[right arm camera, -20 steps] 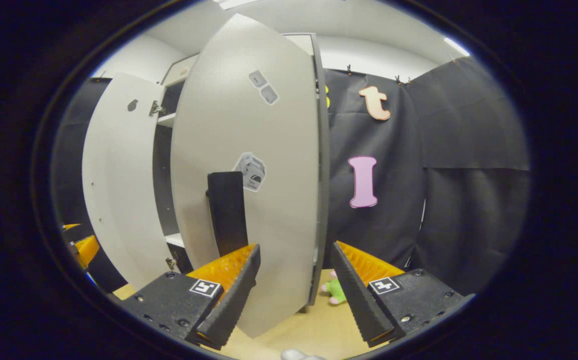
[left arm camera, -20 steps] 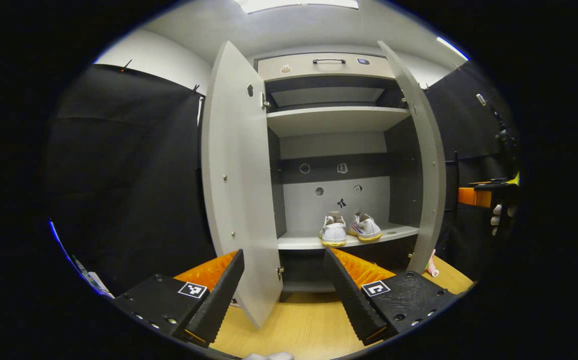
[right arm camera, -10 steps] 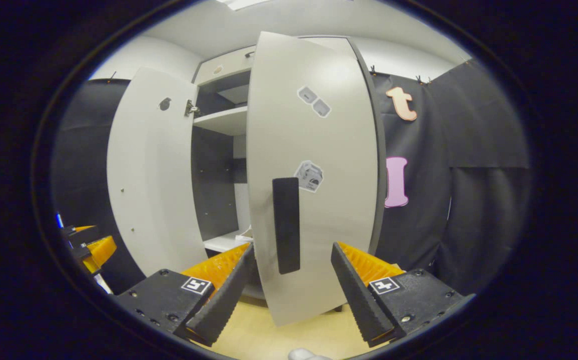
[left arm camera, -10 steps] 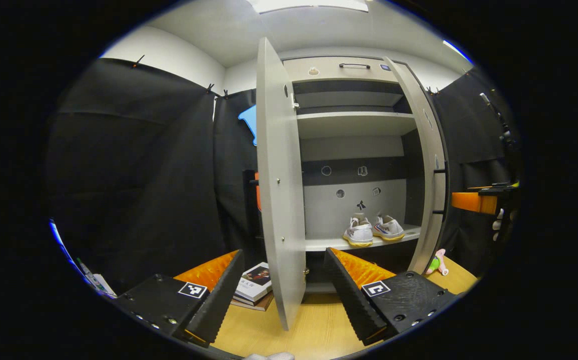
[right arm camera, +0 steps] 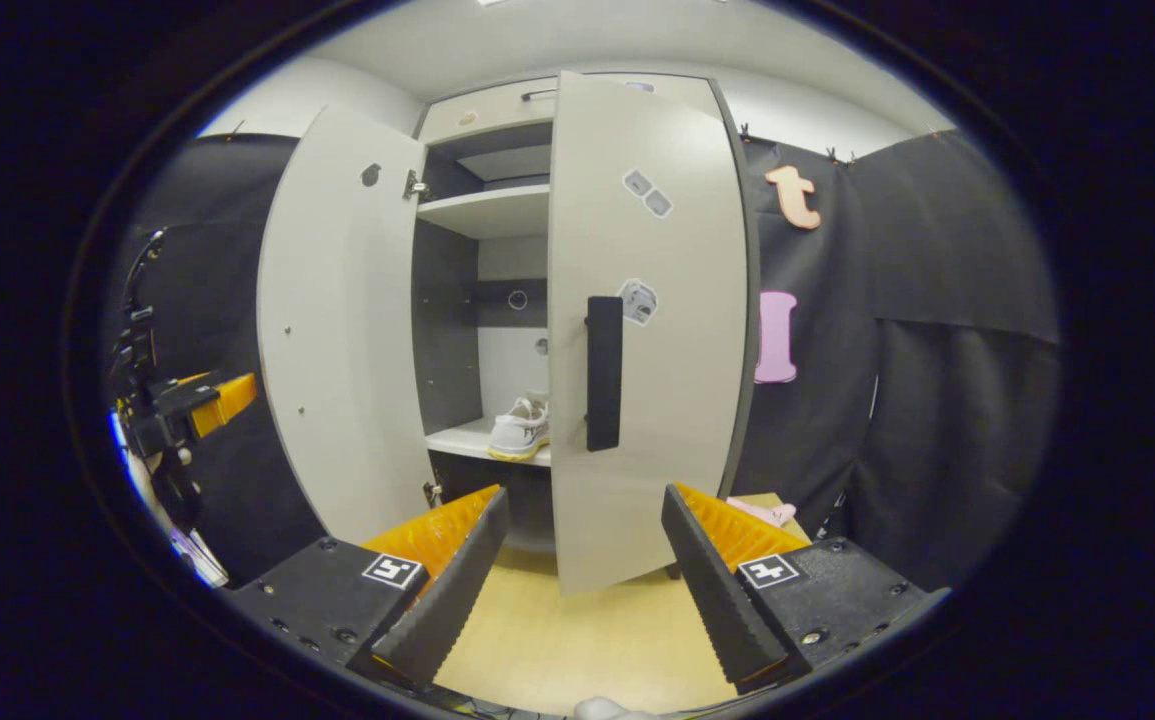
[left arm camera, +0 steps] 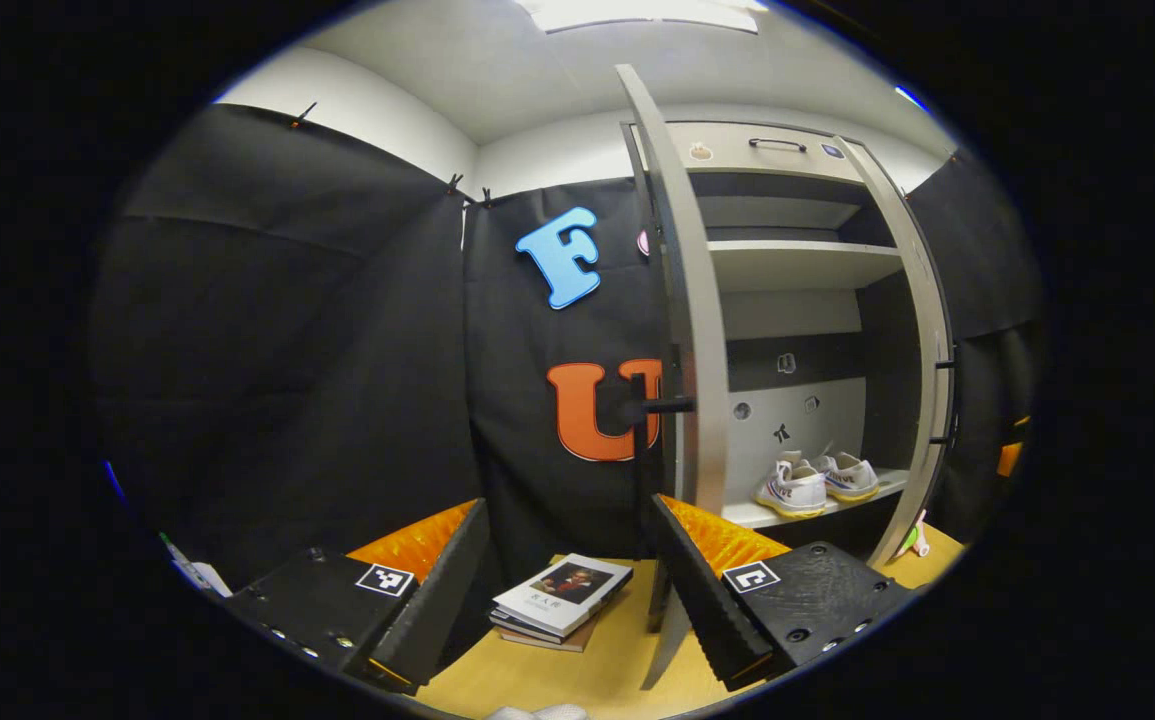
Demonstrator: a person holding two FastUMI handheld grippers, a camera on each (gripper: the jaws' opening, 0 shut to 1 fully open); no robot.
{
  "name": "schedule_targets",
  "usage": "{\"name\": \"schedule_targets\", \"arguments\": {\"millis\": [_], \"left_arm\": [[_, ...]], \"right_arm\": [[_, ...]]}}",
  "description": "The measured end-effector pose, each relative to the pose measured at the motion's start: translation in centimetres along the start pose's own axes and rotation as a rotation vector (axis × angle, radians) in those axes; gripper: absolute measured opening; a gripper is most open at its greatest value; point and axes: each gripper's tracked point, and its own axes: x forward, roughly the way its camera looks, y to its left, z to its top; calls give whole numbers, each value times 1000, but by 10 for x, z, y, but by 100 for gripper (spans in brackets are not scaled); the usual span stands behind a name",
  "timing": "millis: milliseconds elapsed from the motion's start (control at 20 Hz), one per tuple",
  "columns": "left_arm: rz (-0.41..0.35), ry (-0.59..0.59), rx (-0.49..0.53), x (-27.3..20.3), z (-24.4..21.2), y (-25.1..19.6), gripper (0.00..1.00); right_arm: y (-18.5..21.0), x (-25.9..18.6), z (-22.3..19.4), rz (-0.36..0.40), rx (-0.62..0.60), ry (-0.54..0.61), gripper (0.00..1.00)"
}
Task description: Grab one shoe with the right hand and put it into the shoe cabinet, grab the other shoe with the left hand and put it into the shoe cabinet; then close the right door with the right hand and the left door with the left hand.
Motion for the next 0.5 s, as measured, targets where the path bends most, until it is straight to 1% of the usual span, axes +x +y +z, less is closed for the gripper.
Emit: {"name": "schedule_targets", "arguments": {"millis": [200, 300, 400, 450, 500], "left_arm": [[-14, -12, 26, 35, -3, 14, 96], [-22, -4, 22, 45, -11, 14, 96], [-52, 9, 7, 51, -15, 9, 96], [-58, -1, 1, 51, -12, 10, 94], [-65, 0, -3, 52, -13, 10, 93]], "right_arm": [[3, -21, -9, -57, 14, 10, 100], [5, -28, -13, -63, 36, 20, 100], [6, -32, -14, -74, 39, 27, 100], [6, -33, -14, -80, 34, 27, 100], [8, -33, -15, -82, 28, 29, 100]]}}
